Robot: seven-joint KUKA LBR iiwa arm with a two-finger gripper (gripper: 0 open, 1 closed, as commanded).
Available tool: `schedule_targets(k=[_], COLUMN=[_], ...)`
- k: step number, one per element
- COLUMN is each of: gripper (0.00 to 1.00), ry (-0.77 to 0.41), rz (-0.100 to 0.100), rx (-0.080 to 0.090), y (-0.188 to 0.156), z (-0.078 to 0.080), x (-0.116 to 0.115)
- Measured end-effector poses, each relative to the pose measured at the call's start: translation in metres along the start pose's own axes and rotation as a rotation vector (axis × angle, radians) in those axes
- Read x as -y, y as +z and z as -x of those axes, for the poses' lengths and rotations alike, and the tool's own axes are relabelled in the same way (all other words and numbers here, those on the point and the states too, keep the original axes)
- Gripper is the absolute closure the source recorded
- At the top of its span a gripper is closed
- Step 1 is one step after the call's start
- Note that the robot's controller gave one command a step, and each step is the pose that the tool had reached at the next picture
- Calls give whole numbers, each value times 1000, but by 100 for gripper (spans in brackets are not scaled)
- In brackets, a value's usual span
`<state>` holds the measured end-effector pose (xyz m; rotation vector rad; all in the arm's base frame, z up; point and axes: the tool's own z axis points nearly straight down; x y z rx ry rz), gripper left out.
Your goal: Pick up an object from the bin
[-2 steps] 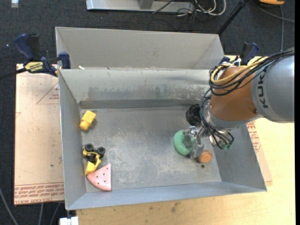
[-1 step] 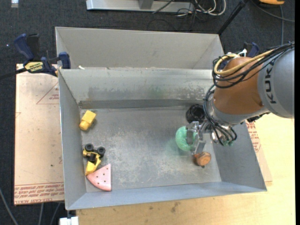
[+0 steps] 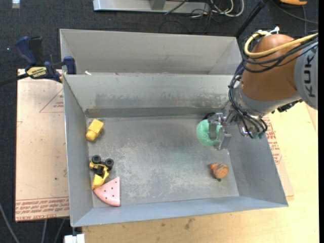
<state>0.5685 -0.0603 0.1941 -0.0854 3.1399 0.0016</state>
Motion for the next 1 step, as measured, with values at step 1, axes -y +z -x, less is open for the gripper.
schedule_targets(k=[1], gripper=[100], ry=[9], rz=[-2], rx=[14], y=[-28], z=[30], x=[3])
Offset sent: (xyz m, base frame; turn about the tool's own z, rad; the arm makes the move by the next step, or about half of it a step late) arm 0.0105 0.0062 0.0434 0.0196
